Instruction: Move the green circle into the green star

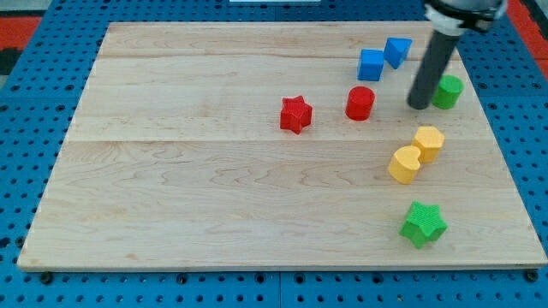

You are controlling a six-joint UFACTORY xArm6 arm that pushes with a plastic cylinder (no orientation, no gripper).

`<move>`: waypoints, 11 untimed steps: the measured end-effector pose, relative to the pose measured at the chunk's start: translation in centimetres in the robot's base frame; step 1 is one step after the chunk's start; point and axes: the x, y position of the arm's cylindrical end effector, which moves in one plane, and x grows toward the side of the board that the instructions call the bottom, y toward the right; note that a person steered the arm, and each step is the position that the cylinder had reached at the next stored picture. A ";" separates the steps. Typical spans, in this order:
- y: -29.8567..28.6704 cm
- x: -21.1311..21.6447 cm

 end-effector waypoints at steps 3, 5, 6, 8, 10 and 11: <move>-8.3 -1.9; 3.5 -6.9; 12.2 -6.7; 7.7 -2.2; 1.1 -6.6; -2.6 -1.0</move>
